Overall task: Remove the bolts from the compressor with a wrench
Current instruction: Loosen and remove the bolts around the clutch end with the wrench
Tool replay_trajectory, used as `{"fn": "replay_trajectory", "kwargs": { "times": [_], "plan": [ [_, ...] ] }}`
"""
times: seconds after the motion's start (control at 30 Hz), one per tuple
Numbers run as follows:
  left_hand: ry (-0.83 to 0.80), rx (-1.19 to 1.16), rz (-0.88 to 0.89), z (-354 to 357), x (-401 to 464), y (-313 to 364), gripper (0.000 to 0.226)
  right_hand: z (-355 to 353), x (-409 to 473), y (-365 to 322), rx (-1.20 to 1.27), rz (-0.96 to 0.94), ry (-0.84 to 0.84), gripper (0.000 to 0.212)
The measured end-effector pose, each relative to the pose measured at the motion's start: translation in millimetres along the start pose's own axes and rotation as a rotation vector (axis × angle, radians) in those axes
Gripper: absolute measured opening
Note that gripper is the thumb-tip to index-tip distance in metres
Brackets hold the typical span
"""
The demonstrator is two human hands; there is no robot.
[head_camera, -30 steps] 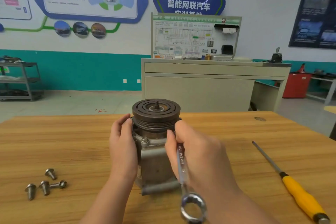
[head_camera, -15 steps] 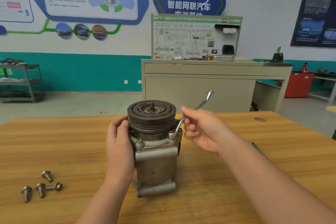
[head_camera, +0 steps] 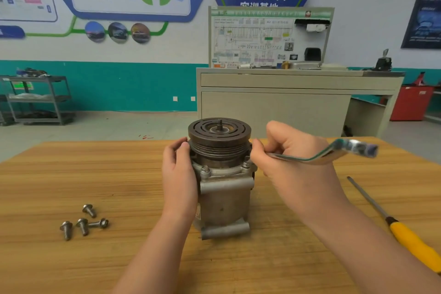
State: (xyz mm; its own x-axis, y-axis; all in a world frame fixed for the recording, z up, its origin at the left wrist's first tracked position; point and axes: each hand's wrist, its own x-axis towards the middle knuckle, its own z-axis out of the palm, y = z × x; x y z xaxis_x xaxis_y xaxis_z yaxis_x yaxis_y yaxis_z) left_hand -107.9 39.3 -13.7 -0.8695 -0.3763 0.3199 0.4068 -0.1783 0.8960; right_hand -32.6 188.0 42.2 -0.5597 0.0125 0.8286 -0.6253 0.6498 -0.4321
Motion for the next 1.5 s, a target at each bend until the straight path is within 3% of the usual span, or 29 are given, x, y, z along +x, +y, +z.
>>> {"fn": "replay_trajectory", "kwargs": {
  "times": [0.13, 0.27, 0.37, 0.47, 0.6, 0.7, 0.77, 0.87, 0.97, 1.03, 1.33, 1.5],
  "plan": [
    [0.01, -0.005, 0.004, 0, 1, 2, 0.017, 5, -3, -11, -0.063, -0.089, -0.079, 0.056],
    [0.009, -0.009, 0.01, 0, 0, 1, 0.018, 9, -14, -26, -0.224, -0.138, -0.25, 0.025],
    [0.001, -0.001, 0.04, 0, -2, 0, 0.018, 2, -19, -16, -0.137, -0.092, -0.219, 0.04],
    [0.0, 0.016, 0.051, 0, -2, 0, 0.02, -8, -12, 3, 0.243, 0.25, -0.122, 0.039],
    [0.008, 0.034, 0.042, 1, -2, -2, 0.023, -14, 14, 37, 0.987, 0.823, -0.273, 0.028],
    [0.016, 0.04, 0.049, 1, -3, -2, 0.023, -11, 30, 49, 1.147, 0.993, -0.363, 0.021],
    [0.015, 0.049, 0.06, 0, -2, -3, 0.023, -10, 37, 49, 1.122, 0.905, -0.325, 0.022],
    [0.014, 0.053, 0.061, 1, 0, -4, 0.023, -14, 39, 36, 0.993, 0.613, -0.106, 0.03],
    [0.024, 0.058, 0.062, 0, 0, -5, 0.025, -13, 24, 18, 0.491, 0.281, 0.071, 0.038],
    [0.02, 0.074, 0.061, -1, 0, -6, 0.029, -7, 11, 11, 0.255, 0.159, 0.103, 0.038],
    [0.09, 0.041, 0.08, 7, -5, -6, 0.045, 8, -13, 7, 0.158, 0.072, 0.108, 0.039],
    [0.231, -0.275, -0.223, -3, 6, 1, 0.05, 9, -17, 3, -0.034, -0.05, 0.124, 0.039]
  ]
}}
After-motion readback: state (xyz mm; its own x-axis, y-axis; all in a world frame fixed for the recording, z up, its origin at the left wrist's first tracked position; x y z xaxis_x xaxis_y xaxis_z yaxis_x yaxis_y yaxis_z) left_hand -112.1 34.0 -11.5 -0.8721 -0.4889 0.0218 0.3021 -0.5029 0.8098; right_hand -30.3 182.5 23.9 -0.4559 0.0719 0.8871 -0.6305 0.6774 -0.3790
